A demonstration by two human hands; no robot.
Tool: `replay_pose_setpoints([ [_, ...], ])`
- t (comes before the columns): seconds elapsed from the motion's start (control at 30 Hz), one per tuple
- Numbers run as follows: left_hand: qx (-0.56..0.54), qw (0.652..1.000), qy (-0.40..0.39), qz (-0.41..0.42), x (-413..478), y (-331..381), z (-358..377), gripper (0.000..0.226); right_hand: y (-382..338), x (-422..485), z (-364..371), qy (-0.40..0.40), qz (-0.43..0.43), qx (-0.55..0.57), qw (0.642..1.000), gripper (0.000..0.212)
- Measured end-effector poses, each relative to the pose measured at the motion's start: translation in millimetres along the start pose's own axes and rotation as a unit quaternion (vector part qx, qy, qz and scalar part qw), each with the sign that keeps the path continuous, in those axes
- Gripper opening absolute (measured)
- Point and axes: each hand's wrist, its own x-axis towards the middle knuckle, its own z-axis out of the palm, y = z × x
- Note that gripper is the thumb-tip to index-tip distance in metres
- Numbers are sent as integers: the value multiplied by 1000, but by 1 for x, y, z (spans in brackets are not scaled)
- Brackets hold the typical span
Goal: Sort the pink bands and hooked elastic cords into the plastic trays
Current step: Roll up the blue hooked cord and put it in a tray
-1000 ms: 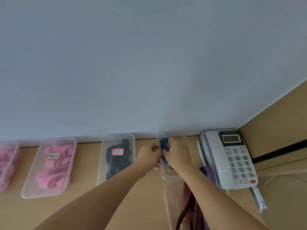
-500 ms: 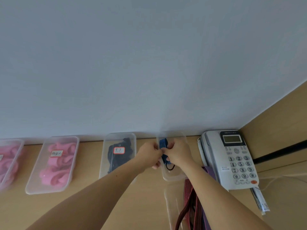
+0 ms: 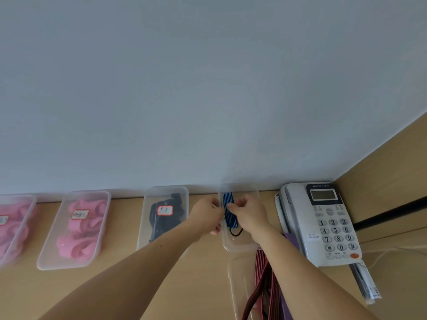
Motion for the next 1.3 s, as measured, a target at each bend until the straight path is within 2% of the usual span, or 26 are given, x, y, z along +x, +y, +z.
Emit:
replay_pose_setpoints([
  [0.27, 18, 1000, -5, 7, -1, 3, 0, 12, 1, -1, 3, 12, -12, -12, 1000, 17],
  [0.5, 59, 998, 12, 7, -4, 3, 2, 27, -5, -2, -3, 6, -15, -37, 999, 22],
  [0.67, 106, 992, 57, 43, -1, 5, 4, 31, -11, -6, -10, -3, -60, -66, 996, 29],
  [0.73, 152, 983, 76, 65, -2, 8, 3, 43, -13, -10, -15, -6, -79, -80, 994, 33],
  [0.87, 226, 966, 90, 90, -17, 16, 3, 57, -18, -20, -32, 5, -143, -136, 980, 25],
  [0.97, 257, 957, 94, 100, -35, 23, 6, 53, -26, -32, -51, -4, -188, -181, 965, 28],
  [1.1, 272, 948, 110, 127, -64, 30, 15, 45, -29, -57, -75, -1, -208, -216, 954, 32],
  [1.23, 266, 943, 117, 164, -94, 36, 27, 23, -15, -98, -98, 40, -191, -216, 957, 26],
  [1.3, 257, 947, 80, 176, -108, 34, 34, 15, -2, -117, -105, 49, -169, -212, 961, 22],
])
